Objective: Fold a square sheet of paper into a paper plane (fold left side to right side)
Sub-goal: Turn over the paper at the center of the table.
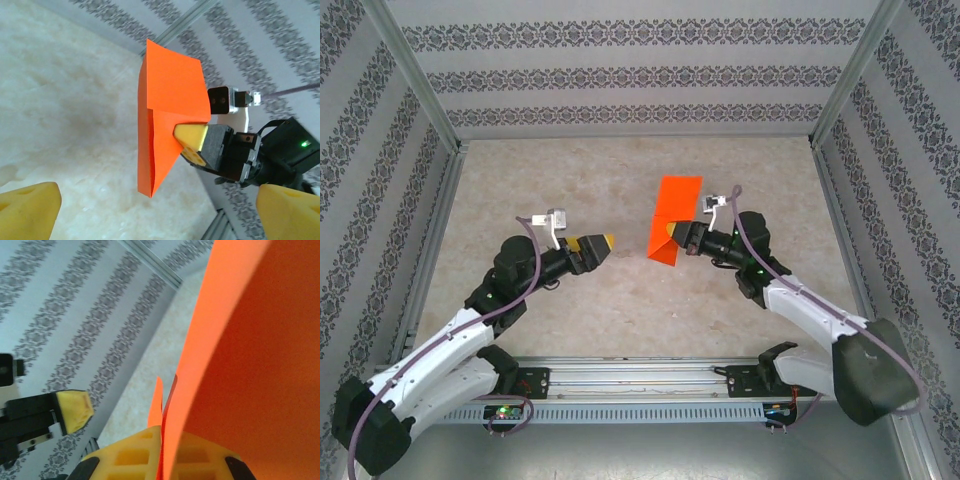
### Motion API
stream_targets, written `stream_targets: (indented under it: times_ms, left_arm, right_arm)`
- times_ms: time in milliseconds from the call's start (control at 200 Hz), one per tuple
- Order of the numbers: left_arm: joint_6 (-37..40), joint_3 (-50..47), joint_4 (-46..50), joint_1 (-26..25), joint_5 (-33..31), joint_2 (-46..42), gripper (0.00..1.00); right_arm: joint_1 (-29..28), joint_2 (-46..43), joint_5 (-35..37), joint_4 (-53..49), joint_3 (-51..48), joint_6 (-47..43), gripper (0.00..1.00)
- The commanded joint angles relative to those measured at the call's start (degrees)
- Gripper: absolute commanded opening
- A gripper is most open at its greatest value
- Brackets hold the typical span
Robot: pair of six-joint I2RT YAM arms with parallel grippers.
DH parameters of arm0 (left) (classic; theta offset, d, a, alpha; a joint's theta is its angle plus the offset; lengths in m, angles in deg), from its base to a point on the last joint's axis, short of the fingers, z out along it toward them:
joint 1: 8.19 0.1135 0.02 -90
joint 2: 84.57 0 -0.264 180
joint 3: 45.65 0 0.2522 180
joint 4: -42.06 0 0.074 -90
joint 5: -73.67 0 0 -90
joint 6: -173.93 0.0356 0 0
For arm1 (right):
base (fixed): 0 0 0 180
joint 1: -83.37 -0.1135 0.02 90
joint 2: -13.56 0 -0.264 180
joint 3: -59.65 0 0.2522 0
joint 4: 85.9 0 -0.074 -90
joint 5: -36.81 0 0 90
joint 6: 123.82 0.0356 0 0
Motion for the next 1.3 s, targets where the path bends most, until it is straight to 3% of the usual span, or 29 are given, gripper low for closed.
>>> stream_targets:
  times_ms: [0,170,420,560,999,1204,1294]
  left_arm:
    - [-3.9,1.3,-9.9,0.9,8.6,1.4,1.00]
    - [-8.5,6.0,-19.3,0.6,18.8,9.2,0.97]
    - [-11.9,7.8,-29.6,-1.6,21.2,17.0,0.92]
    - [-12.3,8.9,-30.8,-2.6,22.2,19.4,0.84]
    - [-11.2,9.5,-28.5,-2.7,22.6,19.8,0.35]
    - [-10.5,9.6,-26.7,-2.7,22.4,19.9,0.10]
    - [-9.7,10.0,-24.7,-2.7,22.3,19.7,0.03]
  right_arm:
    - [0.1,-3.4,-2.9,4.9,2.4,-0.8,0.02]
    - [-1.5,-4.7,-6.9,8.8,4.8,2.2,0.03]
    - [-6.7,-3.3,-7.3,9.4,7.7,2.2,0.03]
    - [-7.8,-1.8,-7.0,10.9,8.0,3.0,0.03]
    - [-7.8,-1.6,-5.5,11.5,6.9,3.4,0.09]
    - [-7.3,-2.4,-5.2,11.4,6.2,3.6,0.18]
    - [-6.3,-3.5,-5.0,10.7,5.5,3.7,0.23]
